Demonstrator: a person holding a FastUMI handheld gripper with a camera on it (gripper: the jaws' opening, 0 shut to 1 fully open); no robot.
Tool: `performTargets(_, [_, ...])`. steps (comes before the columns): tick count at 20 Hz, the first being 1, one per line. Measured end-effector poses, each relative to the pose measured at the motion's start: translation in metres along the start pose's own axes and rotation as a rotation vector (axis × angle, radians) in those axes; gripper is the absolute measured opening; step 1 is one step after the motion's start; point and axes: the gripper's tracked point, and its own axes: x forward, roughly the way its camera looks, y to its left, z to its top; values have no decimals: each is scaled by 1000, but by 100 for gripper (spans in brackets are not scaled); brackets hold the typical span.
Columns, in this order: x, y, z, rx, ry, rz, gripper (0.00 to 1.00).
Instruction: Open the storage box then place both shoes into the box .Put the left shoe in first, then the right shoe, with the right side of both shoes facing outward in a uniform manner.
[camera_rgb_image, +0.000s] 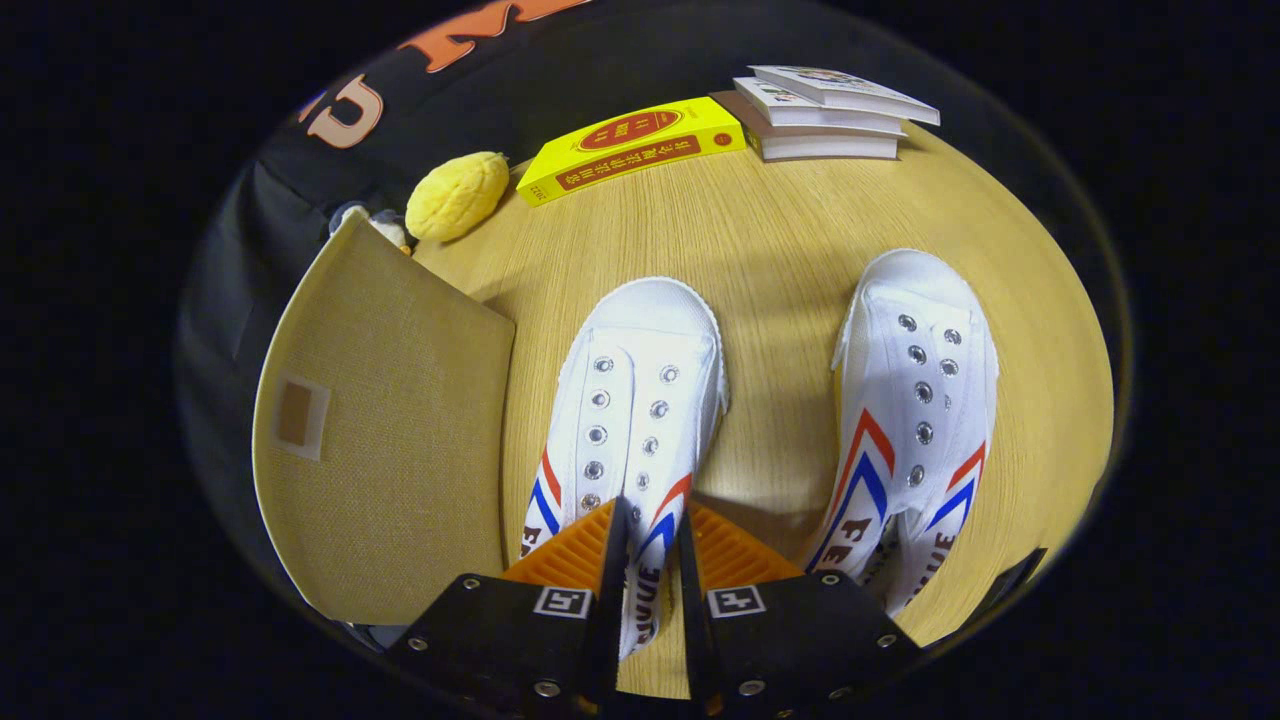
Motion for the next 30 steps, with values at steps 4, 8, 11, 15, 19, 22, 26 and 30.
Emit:
performTargets(4, [0, -3, 2, 111, -70, 79, 8])
performTargets(8, [-9, 4, 6, 177, -114, 140, 0])
performTargets(11, [-27, 22, 23, 225, -166, 217, 0])
performTargets(15, [-64, 35, 55, 216, -247, 225, 0])
performTargets(19, [-113, 65, 86, 190, -327, 239, 0])
performTargets(22, [-138, 94, 101, 154, -357, 236, 0])
performTargets(26, [-152, 149, 102, 123, -353, 281, 0])
performTargets(30, [-134, 206, 83, 63, -307, 313, 0])
